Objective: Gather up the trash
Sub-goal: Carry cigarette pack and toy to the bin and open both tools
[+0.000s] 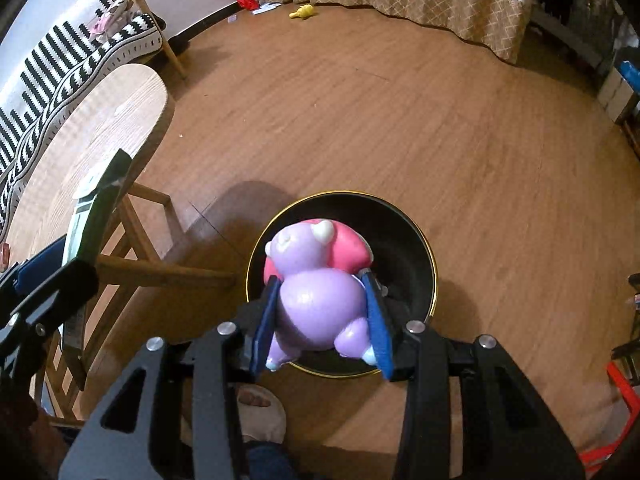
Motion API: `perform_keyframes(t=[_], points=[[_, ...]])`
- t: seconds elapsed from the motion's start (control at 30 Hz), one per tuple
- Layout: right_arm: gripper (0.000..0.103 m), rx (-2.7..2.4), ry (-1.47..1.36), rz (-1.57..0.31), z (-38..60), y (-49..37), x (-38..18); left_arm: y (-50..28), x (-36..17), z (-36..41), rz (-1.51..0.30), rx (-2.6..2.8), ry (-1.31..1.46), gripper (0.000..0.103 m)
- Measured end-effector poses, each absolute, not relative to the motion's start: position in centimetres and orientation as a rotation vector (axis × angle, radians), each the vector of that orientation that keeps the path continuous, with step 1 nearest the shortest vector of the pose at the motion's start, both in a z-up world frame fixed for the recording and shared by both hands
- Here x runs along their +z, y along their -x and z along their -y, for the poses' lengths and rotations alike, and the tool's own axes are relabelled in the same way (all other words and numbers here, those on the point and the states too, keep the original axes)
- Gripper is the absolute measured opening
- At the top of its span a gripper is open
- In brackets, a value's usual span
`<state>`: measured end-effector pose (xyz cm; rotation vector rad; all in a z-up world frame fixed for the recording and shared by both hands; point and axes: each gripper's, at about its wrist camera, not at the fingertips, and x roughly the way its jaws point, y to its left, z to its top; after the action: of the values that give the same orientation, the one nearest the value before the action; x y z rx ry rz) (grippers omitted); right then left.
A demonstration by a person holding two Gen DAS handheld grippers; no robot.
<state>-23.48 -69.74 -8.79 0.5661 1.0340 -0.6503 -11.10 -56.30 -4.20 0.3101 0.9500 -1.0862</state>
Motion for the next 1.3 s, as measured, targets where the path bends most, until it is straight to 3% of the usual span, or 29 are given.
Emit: perform_keyframes(t=[0.23,0.37,1.23,1.3], points=[[0.047,-0.678,-0.589,-1.030,70.5,23.7,-8.8,11.3,-4.4,56.5,-0.952,-1.082,-0.319,0.057],[0.065,-0.687,-0.607,-1.011,70.7,24.0,-8.6,11.2,-4.6,56.7,-0.958,-1.083,-0.324,0.057],[0.065,-0.917,-0.729,-0.859,73.5,28.9,-6.9,14.5,-11.9,63.4,-1.068,-1.252,-0.440,0.058],[0.065,-0.920,-0.726,-0.856,73.6,29.0,-6.9,14.7,-12.1,63.6,-1.068,-1.256,-0.446,0.062]])
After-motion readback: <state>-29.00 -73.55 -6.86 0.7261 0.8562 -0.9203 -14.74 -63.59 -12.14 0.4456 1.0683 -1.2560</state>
